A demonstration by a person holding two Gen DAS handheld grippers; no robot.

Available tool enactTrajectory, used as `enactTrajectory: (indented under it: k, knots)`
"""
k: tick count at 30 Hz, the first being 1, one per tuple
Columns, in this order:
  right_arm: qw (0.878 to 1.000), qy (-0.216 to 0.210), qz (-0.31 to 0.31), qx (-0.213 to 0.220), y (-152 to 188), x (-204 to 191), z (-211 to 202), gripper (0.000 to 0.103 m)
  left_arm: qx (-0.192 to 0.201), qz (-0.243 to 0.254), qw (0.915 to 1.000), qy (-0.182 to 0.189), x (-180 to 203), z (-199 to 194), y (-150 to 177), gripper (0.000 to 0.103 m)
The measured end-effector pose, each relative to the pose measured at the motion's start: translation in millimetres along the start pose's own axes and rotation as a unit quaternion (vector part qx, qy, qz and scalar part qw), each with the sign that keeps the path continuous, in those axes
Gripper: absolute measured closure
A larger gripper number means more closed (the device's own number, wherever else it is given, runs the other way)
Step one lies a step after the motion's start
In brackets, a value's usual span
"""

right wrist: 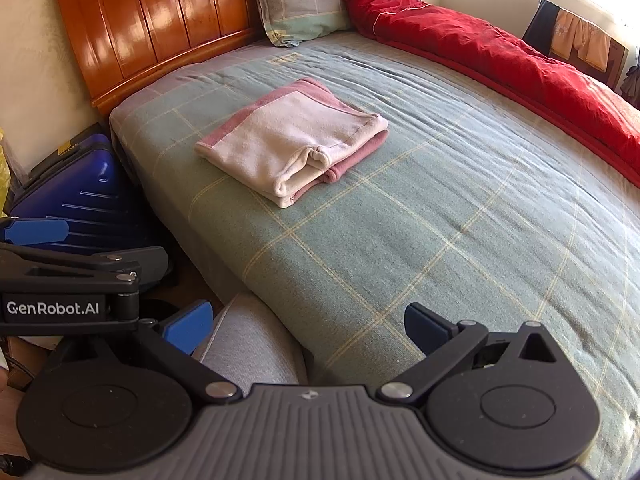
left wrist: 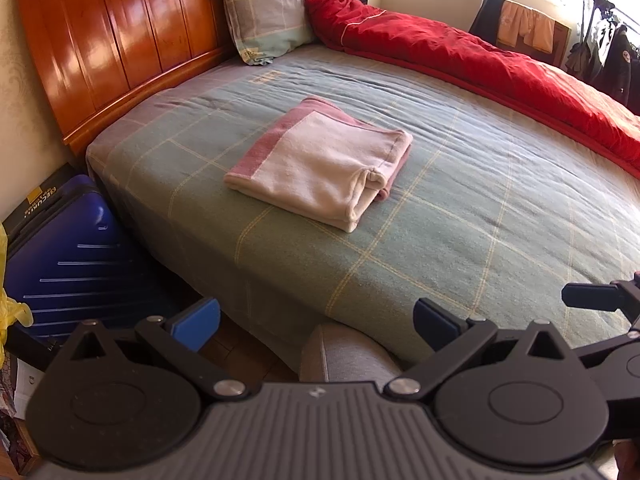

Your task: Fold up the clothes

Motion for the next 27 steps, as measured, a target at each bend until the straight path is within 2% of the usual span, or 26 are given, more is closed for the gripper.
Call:
enactTrajectory:
  k: [27]
  knots:
    - [1.000, 0.000, -0.001, -0.003, 1.7, -0.3, 0.6, 0.000, 0.001, 0.003, 1.0000, -0.003, 1.0, 0.6, 1.1, 0.001]
Point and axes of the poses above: each gripper's, at about its wrist camera, not at the fingertips, and z roughly the way its jaws point, x to its right, y to its underside, the point moved 6 cm from there along z, roughly the way its jaws point, and after that the axes turned 7 degrees about x, right-handed, at the moved point
